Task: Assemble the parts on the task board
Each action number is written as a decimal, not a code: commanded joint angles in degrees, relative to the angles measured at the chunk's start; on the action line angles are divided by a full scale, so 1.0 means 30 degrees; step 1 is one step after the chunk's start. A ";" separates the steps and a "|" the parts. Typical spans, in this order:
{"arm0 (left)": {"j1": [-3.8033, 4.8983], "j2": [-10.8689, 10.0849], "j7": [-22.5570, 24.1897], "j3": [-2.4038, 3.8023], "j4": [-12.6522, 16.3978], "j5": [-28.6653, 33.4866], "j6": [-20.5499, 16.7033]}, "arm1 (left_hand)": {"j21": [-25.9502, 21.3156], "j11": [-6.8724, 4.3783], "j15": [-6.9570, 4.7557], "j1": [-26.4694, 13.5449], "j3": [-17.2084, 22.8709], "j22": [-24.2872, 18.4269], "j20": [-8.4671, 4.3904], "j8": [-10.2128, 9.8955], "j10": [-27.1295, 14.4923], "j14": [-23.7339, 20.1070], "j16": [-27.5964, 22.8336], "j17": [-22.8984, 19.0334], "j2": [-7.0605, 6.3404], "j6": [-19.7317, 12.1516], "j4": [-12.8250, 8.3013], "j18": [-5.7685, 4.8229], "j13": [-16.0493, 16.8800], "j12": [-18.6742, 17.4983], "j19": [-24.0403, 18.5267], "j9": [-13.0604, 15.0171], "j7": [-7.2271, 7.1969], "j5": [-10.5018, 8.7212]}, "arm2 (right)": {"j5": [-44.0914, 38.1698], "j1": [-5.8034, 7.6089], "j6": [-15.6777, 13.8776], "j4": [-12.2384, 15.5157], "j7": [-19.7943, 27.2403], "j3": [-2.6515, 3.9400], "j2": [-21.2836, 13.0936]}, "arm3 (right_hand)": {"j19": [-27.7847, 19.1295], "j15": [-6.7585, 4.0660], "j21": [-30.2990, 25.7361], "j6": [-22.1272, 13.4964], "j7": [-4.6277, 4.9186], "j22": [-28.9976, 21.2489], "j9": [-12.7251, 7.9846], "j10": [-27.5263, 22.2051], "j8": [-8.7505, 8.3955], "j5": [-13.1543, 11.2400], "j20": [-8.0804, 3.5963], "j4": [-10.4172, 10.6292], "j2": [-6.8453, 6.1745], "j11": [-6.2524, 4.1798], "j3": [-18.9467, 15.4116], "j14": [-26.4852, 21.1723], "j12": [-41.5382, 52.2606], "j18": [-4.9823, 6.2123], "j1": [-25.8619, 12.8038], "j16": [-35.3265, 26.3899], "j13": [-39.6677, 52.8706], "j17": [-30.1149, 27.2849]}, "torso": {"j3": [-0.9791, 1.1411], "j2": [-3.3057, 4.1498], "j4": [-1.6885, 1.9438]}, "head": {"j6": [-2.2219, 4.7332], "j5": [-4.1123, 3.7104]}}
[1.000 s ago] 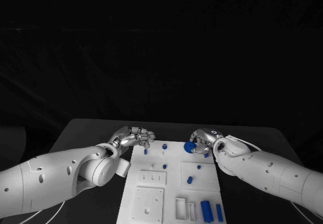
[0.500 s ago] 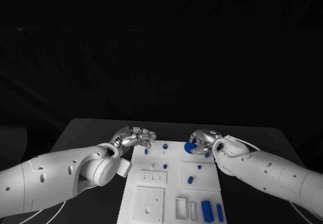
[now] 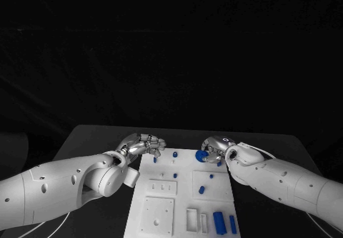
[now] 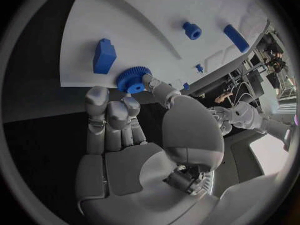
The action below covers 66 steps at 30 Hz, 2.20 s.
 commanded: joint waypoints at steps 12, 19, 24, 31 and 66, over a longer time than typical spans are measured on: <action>0.0021 -0.0055 0.0075 0.0016 0.0155 0.0042 0.0286 | 0.0080 0.0000 -0.0033 -0.0111 0.0085 0.0045 -0.0021 -0.0104 0.0077 -0.0066 -0.0009 0.0023 -0.0060 0.0038 -0.0049 0.0349 0.0035 -0.0082 -0.0158 0.0028 0.0093 -0.0122 | -0.1589 -0.0321 0.0651 -0.0040 -0.0147 -0.0241 0.0096 | -0.0215 -0.0126 0.0442 0.0795 0.0006 0.0437 0.0052 0.0093 0.0295 -0.0287 0.0039 0.0081 0.0213 -0.0254 0.0909 0.0118 0.0171 0.1536 0.0142 -0.0186 -0.0126 0.0238 | 0.0010 0.0002 0.0001 | -0.0165 -0.0013; 0.0023 -0.0099 0.0066 0.0016 0.0171 0.0042 0.0283 | 0.0082 -0.0001 -0.0034 -0.0117 0.0097 0.0046 -0.0022 -0.0105 0.0081 -0.0063 -0.0008 0.0024 -0.0057 0.0038 -0.0048 0.0351 0.0038 -0.0081 -0.0157 0.0030 0.0093 -0.0123 | -0.1732 -0.0343 0.0726 0.0086 -0.0092 -0.0268 0.0024 | -0.0309 -0.0283 0.0615 0.1448 -0.0182 0.0415 0.0168 0.0144 0.0609 -0.0512 0.0087 0.0270 0.0549 -0.0431 0.1419 0.0136 0.0167 0.1536 0.0111 -0.0253 -0.0187 0.0354 | 0.0018 -0.0016 -0.0017 | -0.0187 -0.0034; 0.0025 -0.0105 0.0072 0.0016 0.0197 0.0042 0.0283 | 0.0084 -0.0002 -0.0034 -0.0127 0.0103 0.0047 -0.0021 -0.0105 0.0082 -0.0061 -0.0007 0.0025 -0.0054 0.0037 -0.0044 0.0351 0.0040 -0.0081 -0.0155 0.0031 0.0094 -0.0125 | -0.1944 -0.0343 0.0862 0.0189 -0.0088 -0.0277 0.0006 | -0.0382 -0.0456 0.0764 0.2089 -0.0392 0.0403 0.0306 0.0232 0.0894 -0.0217 0.0170 0.1026 0.0863 -0.0618 0.1921 0.0165 0.0192 0.1536 -0.0528 -0.0329 -0.0202 0.0460 | 0.0017 -0.0018 -0.0034 | -0.0169 -0.0040; 0.0025 -0.0107 0.0066 0.0016 0.0177 0.0042 0.0253 | 0.0087 -0.0003 -0.0034 -0.0143 0.0116 0.0049 -0.0021 -0.0105 0.0086 -0.0058 -0.0006 0.0027 -0.0046 0.0036 -0.0038 0.0352 0.0044 -0.0080 -0.0152 0.0034 0.0095 -0.0125 | -0.2362 -0.0341 0.0576 0.0436 -0.0332 -0.0279 -0.0047 | -0.0387 -0.0529 0.0882 0.2256 -0.0461 0.0411 0.0362 0.0329 0.0959 -0.0163 0.0136 0.1073 0.0844 -0.0692 0.2089 0.0188 0.0267 0.1536 -0.0643 -0.0336 -0.0157 0.0540 | 0.0011 -0.0022 0.0007 | -0.0129 -0.0095; 0.0080 -0.0130 0.0099 0.0023 0.0054 0.0056 0.0109 | 0.0091 -0.0005 -0.0038 -0.0166 0.0157 0.0051 -0.0023 -0.0110 0.0087 -0.0051 -0.0004 0.0031 -0.0045 0.0027 -0.0045 0.0358 0.0055 -0.0083 -0.0152 0.0041 0.0096 -0.0122 | -0.8044 0.0269 -0.2909 0.4646 -0.3703 -0.0327 0.0468 | -0.0102 -0.0620 0.1373 0.2577 -0.0574 0.0360 0.0516 0.0927 0.0993 -0.1176 0.0002 0.1855 -0.0410 -0.0802 0.3532 0.0264 0.0553 0.1536 -0.0101 -0.0313 -0.0011 0.1030 | -0.0036 0.0001 0.0017 | 0.0194 0.0208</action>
